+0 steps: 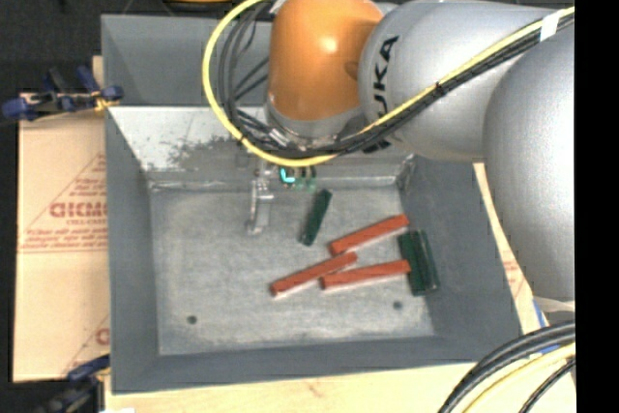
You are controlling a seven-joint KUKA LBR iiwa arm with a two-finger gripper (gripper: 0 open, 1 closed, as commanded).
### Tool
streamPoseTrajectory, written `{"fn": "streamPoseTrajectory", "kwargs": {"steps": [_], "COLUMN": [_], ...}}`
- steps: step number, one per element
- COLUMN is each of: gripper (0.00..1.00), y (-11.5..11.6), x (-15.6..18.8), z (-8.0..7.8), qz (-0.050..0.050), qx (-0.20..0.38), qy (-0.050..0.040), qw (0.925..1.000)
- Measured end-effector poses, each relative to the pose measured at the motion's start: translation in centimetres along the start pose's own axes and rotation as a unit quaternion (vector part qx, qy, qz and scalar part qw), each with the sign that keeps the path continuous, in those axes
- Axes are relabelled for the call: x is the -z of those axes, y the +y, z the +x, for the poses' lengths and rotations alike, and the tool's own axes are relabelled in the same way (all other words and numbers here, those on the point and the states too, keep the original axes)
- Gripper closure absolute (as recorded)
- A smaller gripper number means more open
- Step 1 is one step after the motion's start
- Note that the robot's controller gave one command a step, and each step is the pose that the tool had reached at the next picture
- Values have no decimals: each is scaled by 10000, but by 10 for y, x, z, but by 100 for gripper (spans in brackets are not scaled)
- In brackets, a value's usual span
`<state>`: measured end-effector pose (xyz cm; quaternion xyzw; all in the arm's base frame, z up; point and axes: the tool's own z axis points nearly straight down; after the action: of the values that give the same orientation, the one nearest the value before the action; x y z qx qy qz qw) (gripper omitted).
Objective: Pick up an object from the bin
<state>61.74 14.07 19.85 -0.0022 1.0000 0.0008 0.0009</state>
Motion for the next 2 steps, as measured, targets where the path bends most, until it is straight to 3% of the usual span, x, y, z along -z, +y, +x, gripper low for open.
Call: {"fn": "streamPoseTrajectory", "kwargs": {"steps": [1, 2], "gripper": [0, 0], "y": [-75, -118], "x": [-129, -97], "z": [8, 48], "qz": [11, 19], "qx": [2865, 4049], "qy": [13, -2], "qw": [9581, 9143]}}
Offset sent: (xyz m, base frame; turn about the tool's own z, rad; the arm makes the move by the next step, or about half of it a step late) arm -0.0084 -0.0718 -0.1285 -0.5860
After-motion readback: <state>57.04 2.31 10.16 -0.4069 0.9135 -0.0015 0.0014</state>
